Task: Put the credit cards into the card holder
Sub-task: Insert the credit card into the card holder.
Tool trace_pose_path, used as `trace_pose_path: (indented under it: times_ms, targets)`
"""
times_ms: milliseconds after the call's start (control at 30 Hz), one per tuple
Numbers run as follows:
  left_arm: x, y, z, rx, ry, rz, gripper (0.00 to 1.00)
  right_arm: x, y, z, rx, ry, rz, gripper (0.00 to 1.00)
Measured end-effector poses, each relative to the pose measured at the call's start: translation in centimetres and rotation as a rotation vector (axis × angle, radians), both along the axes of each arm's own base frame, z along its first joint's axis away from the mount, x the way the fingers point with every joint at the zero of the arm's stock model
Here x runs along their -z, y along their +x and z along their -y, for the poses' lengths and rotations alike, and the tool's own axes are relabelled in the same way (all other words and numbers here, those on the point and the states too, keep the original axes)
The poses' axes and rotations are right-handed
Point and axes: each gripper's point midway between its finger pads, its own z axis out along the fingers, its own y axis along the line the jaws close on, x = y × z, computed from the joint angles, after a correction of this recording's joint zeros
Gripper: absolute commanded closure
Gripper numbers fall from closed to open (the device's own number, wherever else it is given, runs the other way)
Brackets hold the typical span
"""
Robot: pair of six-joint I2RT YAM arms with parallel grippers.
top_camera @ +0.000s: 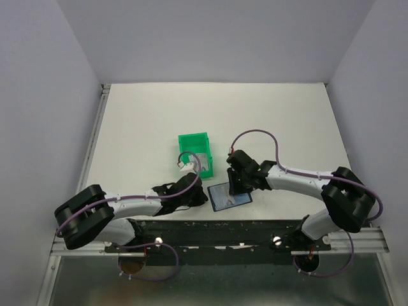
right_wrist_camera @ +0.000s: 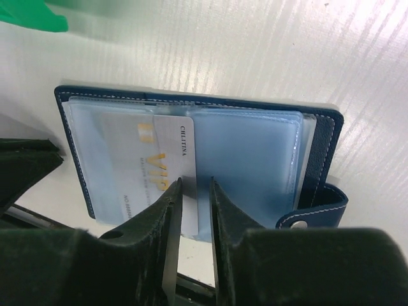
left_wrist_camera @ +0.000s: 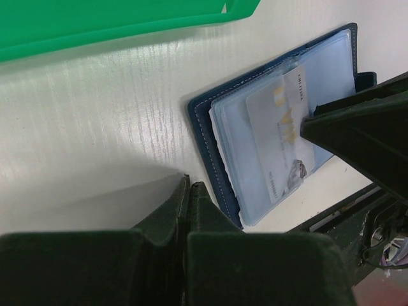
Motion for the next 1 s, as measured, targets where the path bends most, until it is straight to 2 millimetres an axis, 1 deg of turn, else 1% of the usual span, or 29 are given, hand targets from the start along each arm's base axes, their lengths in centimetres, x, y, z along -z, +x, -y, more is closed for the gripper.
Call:
trace_pose_path:
  times_ms: [267, 467, 600, 667, 867, 933, 1000]
  targets:
    - [0.0, 0.2, 0.9, 0.015, -0.021, -0.003, 1.00, -0.1, 0.3, -1.4, -0.024, 0.058, 0.003, 0.68]
    - [0.0, 0.2, 1.2, 0.019, -0.026, -0.005, 1.00, -0.2, 0.2, -2.3, -0.044, 0.101, -0.010, 0.68]
    - [0.0, 0.3, 1.3, 0.020, -0.029, -0.003, 1.00, -0.2, -0.2, -3.2, -0.068, 0.150, -0.024, 0.68]
    - [0.0, 0.3, 1.3, 0.021, -0.030, -0.003, 1.00, 0.1, -0.6, -3.4, -0.080, 0.168, -0.038, 0.68]
    - [0.0, 0.2, 1.3, 0.021, -0.030, -0.003, 1.00, 0.0, -0.9, -3.7, -0.096, 0.200, -0.056, 0.68]
    - [0.0, 0.2, 1.3, 0.021, -0.030, -0.004, 1.00, 0.0, -0.9, -3.8, -0.097, 0.207, -0.058, 0.67]
    - [0.0, 0.2, 1.3, 0.021, -0.030, -0.003, 1.00, -0.1, -0.9, -3.7, -0.098, 0.211, -0.054, 0.62]
